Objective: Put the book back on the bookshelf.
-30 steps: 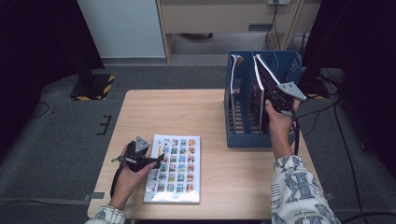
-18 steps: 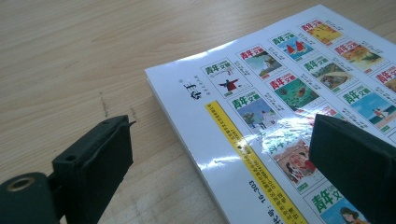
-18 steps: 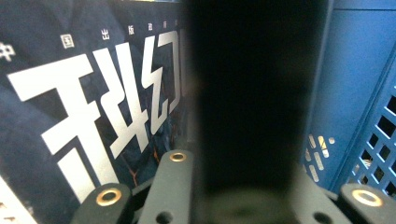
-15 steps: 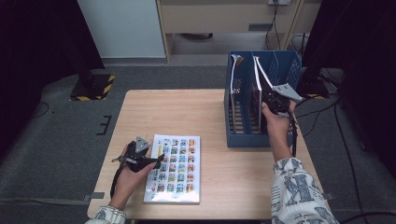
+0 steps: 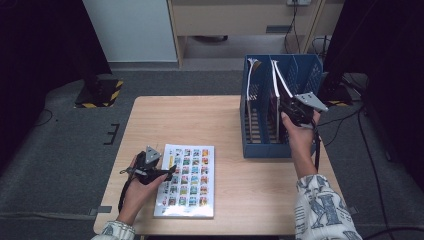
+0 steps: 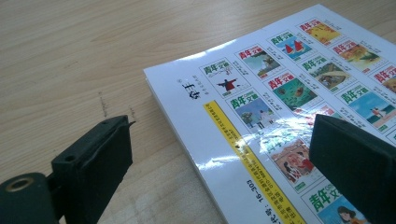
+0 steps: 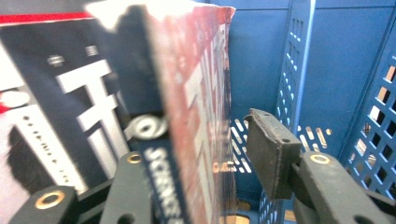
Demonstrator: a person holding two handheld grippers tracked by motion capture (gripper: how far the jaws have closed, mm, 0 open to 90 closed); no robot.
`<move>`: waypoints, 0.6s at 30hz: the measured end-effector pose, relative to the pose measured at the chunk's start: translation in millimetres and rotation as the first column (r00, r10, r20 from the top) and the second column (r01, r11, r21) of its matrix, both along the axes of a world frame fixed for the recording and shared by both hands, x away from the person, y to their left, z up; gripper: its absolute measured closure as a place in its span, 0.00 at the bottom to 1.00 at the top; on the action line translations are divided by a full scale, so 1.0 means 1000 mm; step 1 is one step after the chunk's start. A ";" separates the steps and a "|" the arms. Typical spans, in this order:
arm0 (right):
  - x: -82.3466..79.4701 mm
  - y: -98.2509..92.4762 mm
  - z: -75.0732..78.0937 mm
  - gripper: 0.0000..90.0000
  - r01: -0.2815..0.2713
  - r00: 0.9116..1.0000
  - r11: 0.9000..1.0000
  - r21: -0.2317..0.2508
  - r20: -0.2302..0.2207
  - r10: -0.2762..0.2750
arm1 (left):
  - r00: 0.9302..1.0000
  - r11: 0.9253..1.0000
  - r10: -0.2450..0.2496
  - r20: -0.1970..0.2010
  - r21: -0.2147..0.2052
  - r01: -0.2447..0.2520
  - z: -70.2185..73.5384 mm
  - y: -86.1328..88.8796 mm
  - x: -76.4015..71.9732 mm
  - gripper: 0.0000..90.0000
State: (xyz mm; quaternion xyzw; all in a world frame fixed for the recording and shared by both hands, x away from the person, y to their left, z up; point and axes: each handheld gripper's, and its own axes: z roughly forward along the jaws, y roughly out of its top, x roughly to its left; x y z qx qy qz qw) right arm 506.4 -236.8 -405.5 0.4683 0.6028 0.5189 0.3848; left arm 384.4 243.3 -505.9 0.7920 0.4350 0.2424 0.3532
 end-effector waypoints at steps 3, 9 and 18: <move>-0.002 0.000 0.001 0.60 0.004 1.000 1.000 -0.011 0.005 -0.004 | 1.000 1.000 -0.001 0.001 0.001 0.001 0.000 0.000 0.000 0.06; -0.009 0.000 0.004 0.52 0.022 1.000 0.999 -0.027 -0.001 -0.022 | 1.000 1.000 0.003 0.001 0.000 -0.003 0.000 0.000 0.000 0.06; -0.020 -0.005 0.004 0.37 0.051 0.999 0.998 -0.026 -0.018 -0.051 | 1.000 1.000 0.001 0.002 -0.002 -0.001 0.000 0.000 0.000 0.06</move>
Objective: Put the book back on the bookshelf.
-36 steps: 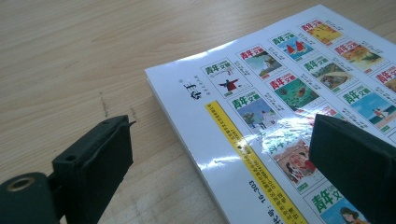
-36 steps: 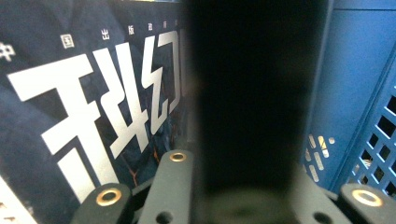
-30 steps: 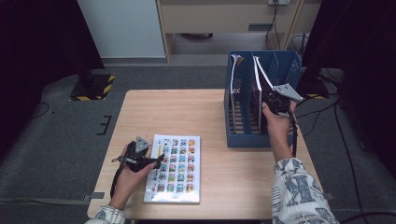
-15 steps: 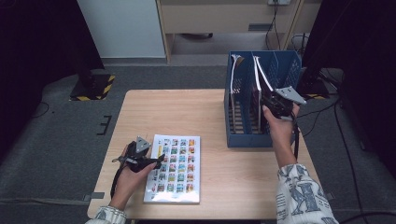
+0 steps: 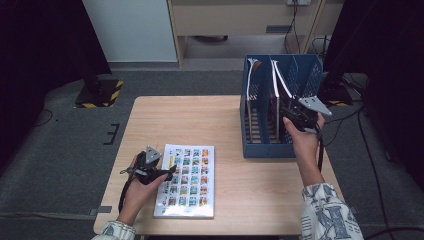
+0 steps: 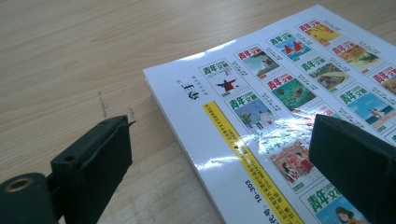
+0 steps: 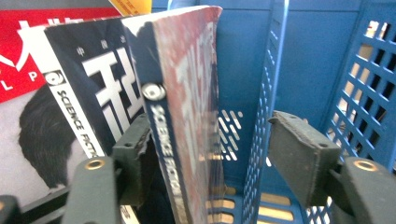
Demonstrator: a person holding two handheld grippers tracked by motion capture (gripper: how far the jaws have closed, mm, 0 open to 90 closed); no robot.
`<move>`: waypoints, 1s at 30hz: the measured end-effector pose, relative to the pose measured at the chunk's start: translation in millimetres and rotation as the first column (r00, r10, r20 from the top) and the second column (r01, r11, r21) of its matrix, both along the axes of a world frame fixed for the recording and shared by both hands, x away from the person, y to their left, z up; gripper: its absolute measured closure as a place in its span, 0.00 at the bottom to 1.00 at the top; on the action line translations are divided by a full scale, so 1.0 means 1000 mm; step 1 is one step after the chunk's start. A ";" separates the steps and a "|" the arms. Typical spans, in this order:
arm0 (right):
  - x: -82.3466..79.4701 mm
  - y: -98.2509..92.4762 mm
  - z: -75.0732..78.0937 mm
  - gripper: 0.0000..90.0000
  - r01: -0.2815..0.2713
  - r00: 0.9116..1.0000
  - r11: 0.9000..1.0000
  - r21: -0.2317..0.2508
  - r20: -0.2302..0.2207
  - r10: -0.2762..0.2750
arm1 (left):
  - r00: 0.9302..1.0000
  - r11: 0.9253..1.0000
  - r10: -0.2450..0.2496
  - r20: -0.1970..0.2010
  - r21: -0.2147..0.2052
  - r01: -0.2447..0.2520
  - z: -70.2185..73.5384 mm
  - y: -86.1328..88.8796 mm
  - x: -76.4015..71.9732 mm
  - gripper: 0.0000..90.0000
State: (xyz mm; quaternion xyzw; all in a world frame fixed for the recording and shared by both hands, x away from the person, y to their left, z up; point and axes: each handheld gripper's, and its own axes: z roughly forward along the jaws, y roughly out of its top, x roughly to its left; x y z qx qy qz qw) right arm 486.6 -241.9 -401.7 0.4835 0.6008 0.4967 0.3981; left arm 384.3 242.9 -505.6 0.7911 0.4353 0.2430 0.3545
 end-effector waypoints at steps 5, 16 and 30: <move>-0.005 -0.003 -0.002 0.35 0.007 1.000 1.000 0.009 -0.007 -0.007 | 1.000 1.000 0.007 -0.001 -0.005 -0.007 0.000 0.001 0.000 0.06; -0.023 -0.004 -0.004 0.29 -0.002 1.000 1.000 0.002 -0.016 0.002 | 1.000 1.000 0.006 -0.005 -0.013 -0.006 0.000 0.002 0.000 0.06; -0.041 -0.001 -0.010 0.20 -0.067 0.998 0.998 0.017 -0.013 0.067 | 1.000 0.999 0.016 -0.021 -0.032 -0.016 -0.003 0.005 0.001 0.04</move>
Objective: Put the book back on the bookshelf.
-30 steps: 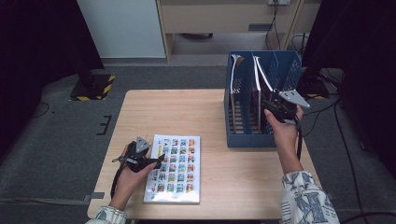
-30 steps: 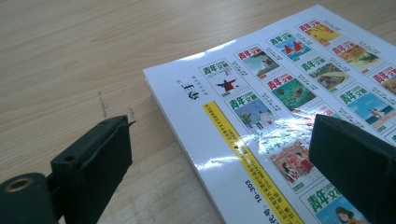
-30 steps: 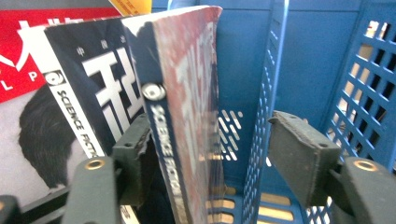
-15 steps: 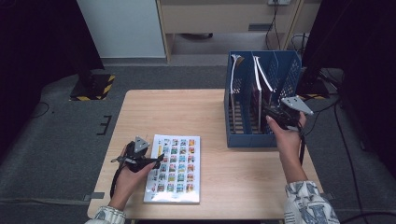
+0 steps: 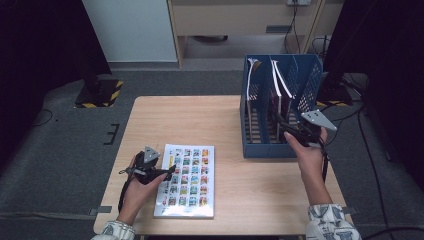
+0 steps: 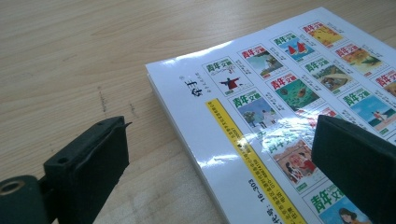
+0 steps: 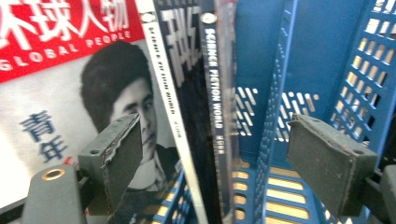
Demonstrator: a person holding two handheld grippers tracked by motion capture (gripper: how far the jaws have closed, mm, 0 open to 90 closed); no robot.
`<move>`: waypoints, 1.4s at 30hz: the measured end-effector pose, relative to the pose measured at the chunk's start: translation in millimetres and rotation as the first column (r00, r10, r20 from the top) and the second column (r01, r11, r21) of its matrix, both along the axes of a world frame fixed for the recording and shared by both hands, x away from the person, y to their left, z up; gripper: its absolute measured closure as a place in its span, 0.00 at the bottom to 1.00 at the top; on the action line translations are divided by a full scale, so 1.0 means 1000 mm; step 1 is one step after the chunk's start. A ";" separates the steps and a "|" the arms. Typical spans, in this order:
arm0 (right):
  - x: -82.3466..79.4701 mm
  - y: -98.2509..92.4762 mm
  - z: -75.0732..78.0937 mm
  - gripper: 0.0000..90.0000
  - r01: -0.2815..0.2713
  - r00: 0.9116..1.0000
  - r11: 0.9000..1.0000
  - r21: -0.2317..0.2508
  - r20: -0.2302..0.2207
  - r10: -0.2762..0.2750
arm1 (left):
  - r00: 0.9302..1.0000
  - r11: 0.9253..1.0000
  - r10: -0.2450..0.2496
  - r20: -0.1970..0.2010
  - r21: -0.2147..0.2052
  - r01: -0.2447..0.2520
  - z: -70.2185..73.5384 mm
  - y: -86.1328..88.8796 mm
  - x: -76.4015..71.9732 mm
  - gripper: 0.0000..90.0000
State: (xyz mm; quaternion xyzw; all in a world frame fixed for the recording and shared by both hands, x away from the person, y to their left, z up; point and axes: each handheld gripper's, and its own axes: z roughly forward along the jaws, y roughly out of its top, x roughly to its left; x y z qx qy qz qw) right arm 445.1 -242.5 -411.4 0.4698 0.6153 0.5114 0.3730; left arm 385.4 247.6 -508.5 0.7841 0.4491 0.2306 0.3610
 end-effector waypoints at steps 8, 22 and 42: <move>-0.006 0.004 0.000 0.15 -0.045 0.999 0.999 -0.010 -0.011 0.045 | 1.000 1.000 -0.006 -0.002 -0.005 0.006 0.000 -0.001 0.001 0.03; -0.021 -0.001 -0.012 0.11 -0.064 0.997 0.998 -0.002 -0.044 0.064 | 1.000 1.000 -0.005 -0.004 -0.015 0.005 -0.001 0.002 0.001 0.03; -0.039 0.017 -0.018 0.09 -0.123 0.990 0.992 -0.014 -0.075 0.122 | 1.000 1.000 -0.006 -0.010 -0.021 0.006 0.000 0.004 0.002 0.04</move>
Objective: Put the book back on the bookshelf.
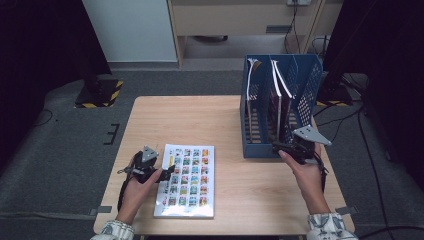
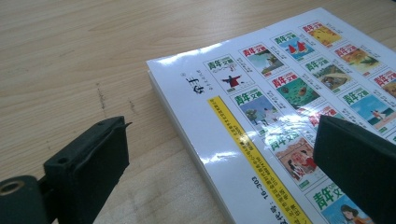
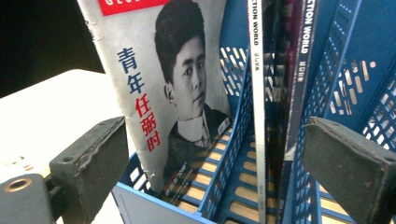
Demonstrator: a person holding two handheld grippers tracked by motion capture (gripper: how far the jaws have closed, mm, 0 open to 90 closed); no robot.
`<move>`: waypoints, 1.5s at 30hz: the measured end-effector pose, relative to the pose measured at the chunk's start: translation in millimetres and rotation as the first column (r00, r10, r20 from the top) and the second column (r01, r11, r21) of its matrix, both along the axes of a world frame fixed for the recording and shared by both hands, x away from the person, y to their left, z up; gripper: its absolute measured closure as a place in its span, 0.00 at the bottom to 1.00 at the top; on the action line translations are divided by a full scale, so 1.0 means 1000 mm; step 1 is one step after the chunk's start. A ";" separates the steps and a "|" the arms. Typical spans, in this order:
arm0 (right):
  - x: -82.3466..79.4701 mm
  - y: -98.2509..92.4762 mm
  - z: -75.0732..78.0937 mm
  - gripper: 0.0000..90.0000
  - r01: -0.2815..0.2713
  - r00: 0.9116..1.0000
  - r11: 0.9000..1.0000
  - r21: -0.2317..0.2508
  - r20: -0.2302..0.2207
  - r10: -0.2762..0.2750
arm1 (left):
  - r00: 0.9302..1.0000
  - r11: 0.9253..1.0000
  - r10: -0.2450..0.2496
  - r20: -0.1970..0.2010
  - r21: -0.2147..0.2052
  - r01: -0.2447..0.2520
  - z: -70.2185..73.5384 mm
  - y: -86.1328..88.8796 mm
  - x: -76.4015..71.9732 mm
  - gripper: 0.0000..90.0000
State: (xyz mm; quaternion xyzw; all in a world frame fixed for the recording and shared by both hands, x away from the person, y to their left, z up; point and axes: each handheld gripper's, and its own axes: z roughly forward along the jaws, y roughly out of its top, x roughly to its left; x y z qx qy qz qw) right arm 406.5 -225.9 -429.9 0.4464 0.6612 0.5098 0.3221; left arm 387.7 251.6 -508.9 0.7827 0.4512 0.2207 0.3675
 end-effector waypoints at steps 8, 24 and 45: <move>-0.005 0.005 0.000 0.10 -0.006 1.000 1.000 0.004 0.017 0.006 | 1.000 1.000 0.006 0.004 0.001 -0.006 0.001 0.001 0.001 0.04; -0.022 0.034 0.000 0.18 -0.089 0.996 0.995 -0.038 0.024 0.090 | 1.000 1.000 0.002 0.001 0.002 -0.002 0.001 0.001 0.001 0.04; -0.035 0.113 -0.023 0.18 -0.298 0.954 0.945 -0.131 -0.059 0.293 | 1.000 1.000 -0.008 0.000 0.002 0.008 0.002 -0.002 0.000 0.05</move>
